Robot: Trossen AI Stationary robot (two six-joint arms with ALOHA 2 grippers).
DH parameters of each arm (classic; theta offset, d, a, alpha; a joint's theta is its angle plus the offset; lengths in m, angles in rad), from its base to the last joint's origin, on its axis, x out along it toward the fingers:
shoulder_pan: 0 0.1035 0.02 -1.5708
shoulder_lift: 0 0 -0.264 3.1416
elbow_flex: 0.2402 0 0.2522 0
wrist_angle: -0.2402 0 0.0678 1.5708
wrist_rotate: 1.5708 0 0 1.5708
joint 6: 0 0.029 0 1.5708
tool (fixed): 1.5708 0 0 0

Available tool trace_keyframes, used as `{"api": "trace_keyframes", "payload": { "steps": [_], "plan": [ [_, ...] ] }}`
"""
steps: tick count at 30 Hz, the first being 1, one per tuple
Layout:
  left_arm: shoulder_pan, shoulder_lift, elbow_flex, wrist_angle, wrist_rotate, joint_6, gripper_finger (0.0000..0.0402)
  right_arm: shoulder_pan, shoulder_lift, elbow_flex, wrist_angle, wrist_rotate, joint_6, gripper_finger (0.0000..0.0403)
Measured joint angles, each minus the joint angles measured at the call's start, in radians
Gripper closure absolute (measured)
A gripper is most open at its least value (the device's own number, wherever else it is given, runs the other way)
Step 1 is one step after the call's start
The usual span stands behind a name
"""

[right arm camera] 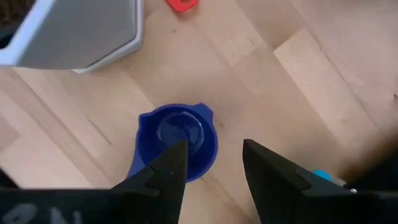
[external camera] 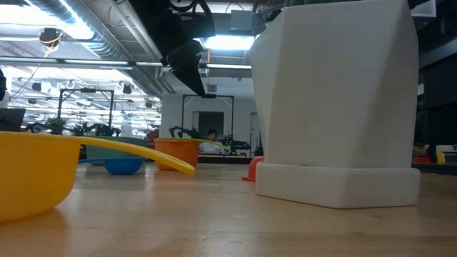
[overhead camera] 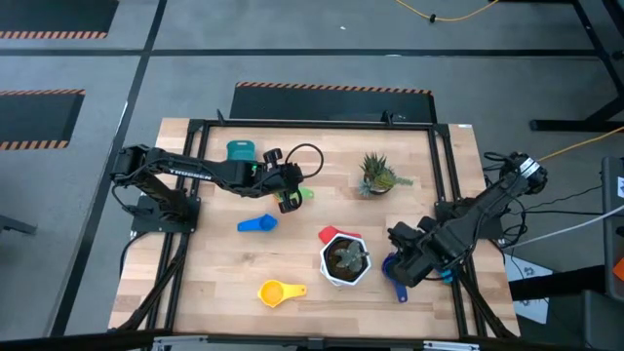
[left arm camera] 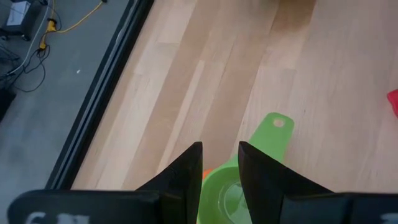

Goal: Nest measuring cups in basket
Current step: Stack the dark blue measuring cup into the green measuring cup

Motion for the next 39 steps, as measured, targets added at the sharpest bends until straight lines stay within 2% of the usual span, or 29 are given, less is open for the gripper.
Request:
{"api": "trace_keyframes", "payload": {
  "steps": [4,8,16,26,35,39],
  "plan": [
    [0.000,0.000,0.000,0.000,0.000,0.000,0.0305,0.000,0.009,-0.004,0.001,0.001,0.000,0.0244],
    [0.000,0.000,0.000,0.000,0.000,0.000,0.0305,0.000,0.008,-0.077,0.027,0.001,0.017,0.0244],
    [0.000,0.000,0.000,0.000,0.000,0.000,0.0305,0.000,-0.022,-0.251,0.245,-0.010,0.025,0.0244],
    [0.000,0.000,0.000,0.000,0.000,-0.003,0.0305,-0.001,-0.024,-0.367,0.416,-0.054,0.025,0.0244],
    [0.000,0.000,0.000,0.000,0.000,-0.003,0.0305,-0.004,-0.024,-0.392,0.433,-0.053,0.024,0.0244],
    [0.000,0.000,0.000,0.000,0.000,-0.003,0.0305,-0.004,-0.024,-0.392,0.434,-0.053,0.023,0.0259]
  ]
}}
